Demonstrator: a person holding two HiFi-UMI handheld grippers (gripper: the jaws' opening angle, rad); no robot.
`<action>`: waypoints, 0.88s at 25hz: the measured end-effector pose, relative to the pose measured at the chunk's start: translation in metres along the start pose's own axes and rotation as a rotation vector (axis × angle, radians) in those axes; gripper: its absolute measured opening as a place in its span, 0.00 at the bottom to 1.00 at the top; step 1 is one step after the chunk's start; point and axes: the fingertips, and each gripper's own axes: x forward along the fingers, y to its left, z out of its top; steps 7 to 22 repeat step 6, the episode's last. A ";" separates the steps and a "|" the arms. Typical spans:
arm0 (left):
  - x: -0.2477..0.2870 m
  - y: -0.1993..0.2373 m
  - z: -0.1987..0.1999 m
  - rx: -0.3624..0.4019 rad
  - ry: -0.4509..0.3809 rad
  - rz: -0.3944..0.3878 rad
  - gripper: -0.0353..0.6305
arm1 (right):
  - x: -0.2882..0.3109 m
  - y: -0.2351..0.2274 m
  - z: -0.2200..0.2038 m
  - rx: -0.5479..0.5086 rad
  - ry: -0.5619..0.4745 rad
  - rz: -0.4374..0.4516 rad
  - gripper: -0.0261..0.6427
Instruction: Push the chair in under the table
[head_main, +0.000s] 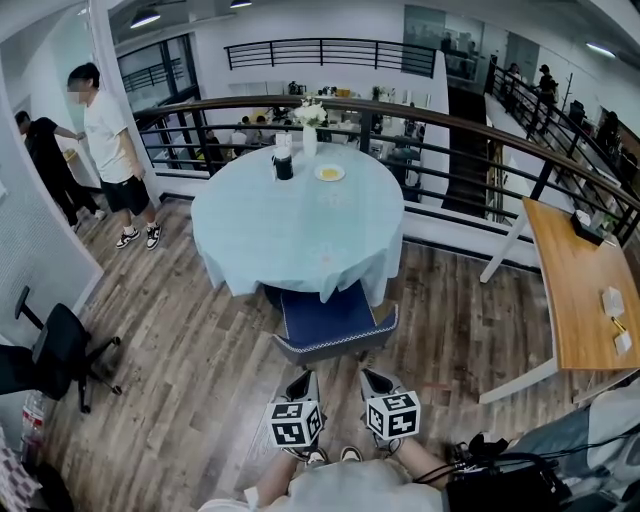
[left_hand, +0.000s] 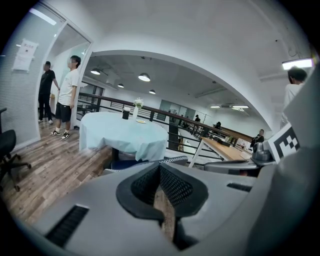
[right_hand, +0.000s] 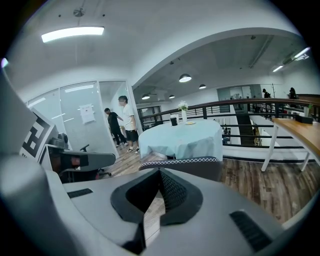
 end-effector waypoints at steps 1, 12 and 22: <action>0.000 0.001 -0.001 -0.002 0.000 0.000 0.06 | 0.000 0.000 -0.001 -0.002 0.001 -0.002 0.06; 0.000 0.001 -0.005 -0.009 0.004 -0.002 0.06 | -0.003 0.000 -0.007 -0.002 0.009 -0.008 0.06; 0.000 0.001 -0.005 -0.009 0.004 -0.002 0.06 | -0.003 0.000 -0.007 -0.002 0.009 -0.008 0.06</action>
